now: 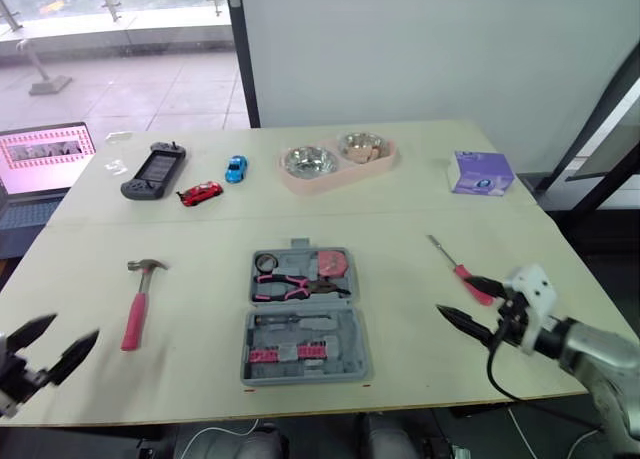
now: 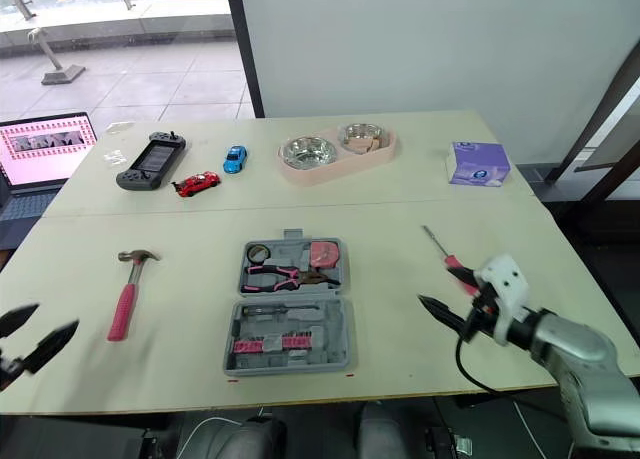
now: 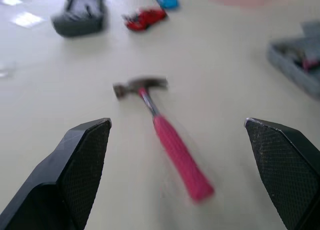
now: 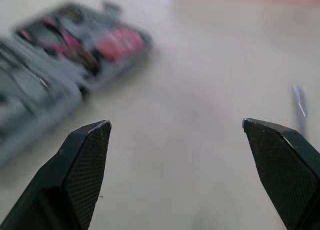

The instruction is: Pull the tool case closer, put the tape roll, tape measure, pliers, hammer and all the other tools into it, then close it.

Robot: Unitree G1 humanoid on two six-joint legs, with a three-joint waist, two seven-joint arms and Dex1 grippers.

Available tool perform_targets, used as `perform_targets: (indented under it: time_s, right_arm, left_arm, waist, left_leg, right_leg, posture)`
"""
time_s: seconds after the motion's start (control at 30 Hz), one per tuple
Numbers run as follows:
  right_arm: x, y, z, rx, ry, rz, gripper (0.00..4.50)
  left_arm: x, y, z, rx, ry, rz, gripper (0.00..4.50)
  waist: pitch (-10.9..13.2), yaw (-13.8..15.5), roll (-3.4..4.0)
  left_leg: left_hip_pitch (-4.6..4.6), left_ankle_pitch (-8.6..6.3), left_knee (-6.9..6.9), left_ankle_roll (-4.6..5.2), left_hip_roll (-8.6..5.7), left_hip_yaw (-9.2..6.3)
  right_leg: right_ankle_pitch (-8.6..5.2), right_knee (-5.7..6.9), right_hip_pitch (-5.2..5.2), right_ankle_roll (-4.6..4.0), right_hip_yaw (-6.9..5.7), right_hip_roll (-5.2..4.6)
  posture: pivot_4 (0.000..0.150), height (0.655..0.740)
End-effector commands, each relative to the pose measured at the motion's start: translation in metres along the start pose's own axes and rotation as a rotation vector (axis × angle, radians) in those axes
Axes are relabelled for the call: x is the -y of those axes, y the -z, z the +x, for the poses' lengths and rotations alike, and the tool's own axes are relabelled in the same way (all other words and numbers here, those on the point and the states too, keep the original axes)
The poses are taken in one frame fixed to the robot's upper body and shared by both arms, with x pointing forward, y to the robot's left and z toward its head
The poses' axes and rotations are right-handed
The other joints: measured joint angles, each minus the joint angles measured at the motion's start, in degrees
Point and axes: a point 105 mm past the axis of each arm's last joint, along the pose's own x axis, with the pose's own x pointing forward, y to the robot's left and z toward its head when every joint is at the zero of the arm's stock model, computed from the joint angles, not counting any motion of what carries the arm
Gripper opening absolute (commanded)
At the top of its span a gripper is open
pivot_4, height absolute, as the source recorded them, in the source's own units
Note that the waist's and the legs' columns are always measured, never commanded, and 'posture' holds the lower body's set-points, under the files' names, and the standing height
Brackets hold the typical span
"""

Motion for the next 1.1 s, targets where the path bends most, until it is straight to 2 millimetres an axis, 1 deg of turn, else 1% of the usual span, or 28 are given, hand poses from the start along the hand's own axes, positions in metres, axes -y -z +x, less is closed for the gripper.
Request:
perform_targets:
  time_s: [0.03,0.1,0.17,0.2,0.27,0.33,0.4,0.47,0.53,0.6,0.63,0.73,0.8,0.87,0.9,1.03,1.07,1.1]
  right_arm:
    - [-0.024,-0.034,0.037,0.077,-0.110,-0.024,4.43]
    - [-0.032,-0.047,0.054,0.103,-0.163,-0.036,4.43]
    - [-0.034,-0.054,0.066,0.121,-0.191,-0.042,4.43]
    - [-0.034,-0.055,0.070,0.119,-0.202,-0.046,4.43]
    - [-0.034,-0.054,0.079,0.103,-0.219,-0.062,4.43]
    - [-0.039,-0.055,0.085,0.099,-0.247,-0.077,4.43]
    - [-0.042,-0.058,0.087,0.111,-0.264,-0.072,4.43]
    - [-0.044,-0.056,0.088,0.111,-0.272,-0.062,4.43]
    - [-0.044,-0.050,0.088,0.092,-0.266,-0.070,4.43]
    - [-0.043,-0.049,0.088,0.086,-0.254,-0.076,4.43]
    - [-0.043,-0.051,0.087,0.089,-0.252,-0.077,4.43]
    - [-0.048,-0.056,0.085,0.109,-0.272,-0.081,4.43]
    - [-0.054,-0.057,0.083,0.118,-0.301,-0.092,4.43]
    - [-0.059,-0.058,0.083,0.131,-0.340,-0.102,4.50]
    - [-0.061,-0.058,0.082,0.133,-0.353,-0.103,4.50]
    - [-0.070,-0.057,0.080,0.116,-0.469,-0.172,4.50]
    - [-0.070,-0.057,0.081,0.101,-0.498,-0.199,4.50]
    - [-0.069,-0.057,0.082,0.090,-0.516,-0.218,4.50]
  left_arm:
    - [0.001,-0.007,0.032,-0.009,-0.200,-0.082,4.50]
    - [-0.001,0.000,0.050,-0.081,-0.290,-0.124,4.50]
    - [0.003,-0.001,0.069,-0.123,-0.278,-0.093,4.50]
    - [0.003,0.000,0.079,-0.146,-0.269,-0.077,4.50]
    - [-0.002,0.006,0.098,-0.192,-0.284,-0.154,4.50]
    - [-0.004,0.016,0.111,-0.253,-0.285,-0.122,4.50]
    - [-0.002,0.026,0.118,-0.296,-0.267,-0.104,4.50]
    - [-0.003,0.036,0.124,-0.319,-0.262,-0.118,4.50]
    - [0.002,0.056,0.128,-0.386,-0.247,-0.135,4.50]
    - [0.010,0.076,0.130,-0.464,-0.227,-0.173,4.50]
    - [0.012,0.082,0.131,-0.479,-0.218,-0.164,4.50]
    - [0.005,0.089,0.131,-0.486,-0.248,-0.162,4.50]
    - [0.008,0.094,0.132,-0.503,-0.229,-0.163,4.50]
    - [0.012,0.100,0.132,-0.511,-0.212,-0.191,3.95]
    - [0.014,0.102,0.132,-0.511,-0.211,-0.203,3.58]
    - [0.017,0.106,0.132,-0.512,-0.203,-0.213,1.62]
    - [0.018,0.106,0.133,-0.511,-0.199,-0.214,1.01]
    - [0.018,0.106,0.134,-0.510,-0.197,-0.214,0.51]
  waist:
    - [0.00,0.03,0.02]
    - [0.00,0.06,0.02]
    - [-0.01,0.07,0.00]
    - [-0.02,0.13,-0.01]
    - [-0.02,0.25,-0.02]
    - [-0.02,0.12,-0.02]
    - [-0.02,-0.22,-0.01]
    - [-0.02,-0.42,-0.01]
    - [-0.02,-0.36,-0.01]
    - [-0.04,-0.13,0.02]
    - [-0.11,0.03,0.14]
    - [-0.35,0.10,0.55]
    - [-0.51,0.05,0.81]
    - [-0.61,-0.04,0.98]
    - [-0.66,-0.09,1.05]
    - [-0.72,0.00,1.15]
    - [-0.73,0.01,1.16]
    - [-0.73,0.00,1.17]
  left_leg:
    - [0.01,0.00,0.01,-0.01,-0.03,0.00]
    - [0.02,0.02,0.04,-0.04,-0.04,-0.02]
    - [0.00,0.04,0.04,-0.06,-0.06,-0.09]
    - [-0.01,0.05,0.04,-0.09,-0.08,-0.10]
    - [-0.05,0.06,0.03,-0.10,-0.11,-0.12]
    - [-0.06,0.06,0.03,-0.11,-0.14,-0.14]
    - [-0.06,0.06,0.00,-0.11,-0.14,-0.13]
    - [-0.05,0.06,-0.03,-0.11,-0.13,-0.10]
    - [-0.06,0.08,-0.03,-0.14,-0.13,-0.10]
    - [-0.05,0.10,-0.02,-0.17,-0.13,-0.11]
    - [-0.04,0.11,-0.02,-0.20,-0.13,-0.11]
    - [0.01,0.16,-0.02,-0.29,-0.14,-0.10]
    - [0.04,0.16,-0.03,-0.29,-0.14,-0.11]
    - [0.06,0.17,-0.03,-0.29,-0.14,-0.10]
    - [0.07,0.17,-0.03,-0.28,-0.14,-0.10]
    - [0.07,0.17,-0.02,-0.28,-0.15,-0.08]
    - [0.08,0.17,-0.02,-0.29,-0.16,-0.09]
    - [0.08,0.17,-0.01,-0.29,-0.18,-0.09]
  right_leg:
    - [0.01,0.01,0.00,0.00,0.01,0.00]
    - [0.02,0.05,0.00,0.00,0.00,0.00]
    - [0.03,0.08,0.00,0.00,-0.03,0.02]
    - [0.03,0.09,0.00,-0.01,-0.03,0.02]
    - [0.03,0.06,-0.01,-0.01,-0.03,0.01]
    - [0.04,0.06,-0.02,-0.01,-0.04,0.01]
    - [0.04,0.05,-0.05,-0.01,-0.03,0.01]
    - [0.04,0.06,-0.09,-0.01,-0.01,0.00]
    - [0.05,0.10,-0.14,-0.01,-0.02,0.00]
    - [0.06,0.12,-0.14,-0.03,-0.02,0.00]
    - [0.06,0.13,-0.12,-0.03,-0.02,0.00]
    - [0.06,0.12,-0.04,-0.03,-0.02,-0.02]
    - [0.06,0.13,-0.04,-0.02,-0.02,-0.02]
    - [0.06,0.14,-0.03,-0.02,-0.02,-0.02]
    - [0.06,0.14,-0.03,-0.02,-0.02,-0.01]
    - [0.07,0.13,0.00,0.01,-0.01,-0.03]
    - [0.08,0.13,0.02,0.03,-0.01,-0.03]
    - [0.09,0.13,0.04,0.04,-0.01,-0.05]
  posture:
    - [0.150,0.7360]
    - [0.150,0.7360]
    - [0.150,0.7360]
    - [0.150,0.7360]
    - [0.150,0.7360]
    - [0.150,0.7360]
    - [0.150,0.7360]
    - [0.150,0.7360]
    - [0.150,0.7360]
    - [0.150,0.7360]
    - [0.150,0.7360]
    - [0.150,0.7360]
    - [0.150,0.7360]
    - [0.150,0.7360]
    - [0.150,0.7360]
    - [0.150,0.7360]
    - [0.150,0.7360]
    - [0.150,0.7360]
